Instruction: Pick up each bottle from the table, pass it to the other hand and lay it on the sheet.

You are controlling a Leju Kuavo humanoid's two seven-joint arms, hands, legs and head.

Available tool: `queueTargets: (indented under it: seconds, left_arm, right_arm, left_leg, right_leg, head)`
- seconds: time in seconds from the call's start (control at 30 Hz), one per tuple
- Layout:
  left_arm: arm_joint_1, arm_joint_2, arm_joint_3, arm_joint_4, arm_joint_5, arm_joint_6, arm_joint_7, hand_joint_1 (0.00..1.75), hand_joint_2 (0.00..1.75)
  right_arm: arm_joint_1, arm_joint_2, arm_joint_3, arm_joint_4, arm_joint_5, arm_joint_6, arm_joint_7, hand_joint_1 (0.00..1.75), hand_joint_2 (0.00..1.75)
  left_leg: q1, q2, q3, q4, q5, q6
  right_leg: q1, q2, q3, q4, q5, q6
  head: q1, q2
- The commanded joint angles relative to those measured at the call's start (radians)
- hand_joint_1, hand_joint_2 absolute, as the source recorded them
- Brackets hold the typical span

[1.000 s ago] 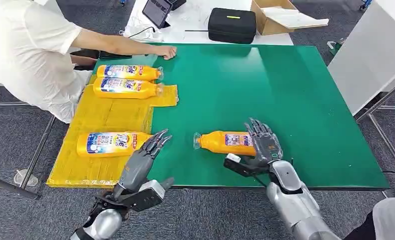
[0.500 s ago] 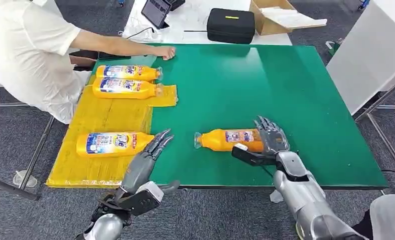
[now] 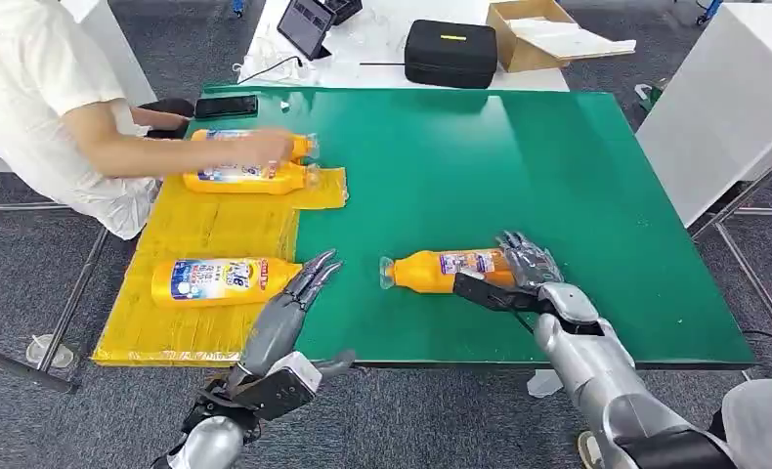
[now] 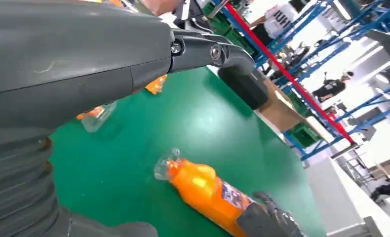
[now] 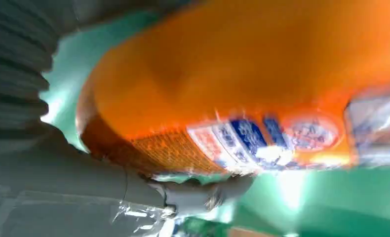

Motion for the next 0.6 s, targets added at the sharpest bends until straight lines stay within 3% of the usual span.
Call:
queueTargets:
  seconds: [0.03,0.47,0.6]
  left_arm:
    - [-0.059,0.022,-0.048,0.089,0.045,-0.003,-0.039,0.00,1.75]
    - [-0.066,0.024,-0.063,0.092,0.059,-0.006,-0.045,0.00,1.75]
    - [-0.052,0.014,-0.053,0.084,0.085,-0.005,-0.056,0.00,1.75]
  right_arm:
    - [0.023,-0.001,-0.030,0.193,-0.118,0.043,-0.167,1.75,1.75]
    - [0.029,-0.011,0.015,0.209,-0.109,0.052,-0.165,1.75,1.75]
    - [0.061,-0.013,-0.006,0.182,-0.167,0.041,-0.238,1.75,1.75]
  left_leg:
    - [0.001,-0.003,0.005,-0.003,0.000,0.001]
    - [0.001,-0.001,0.007,-0.002,0.000,0.001]
    - [0.000,-0.002,0.009,-0.003,0.000,0.001]
  right_leg:
    - [0.001,-0.005,0.006,-0.003,-0.001,-0.002]
    - [0.001,-0.003,0.008,-0.003,-0.001,-0.002]
    - [0.001,-0.005,0.009,-0.004,-0.001,-0.002]
  head:
    - [0.000,0.000]
    - [0.000,0.000]
    - [0.000,0.000]
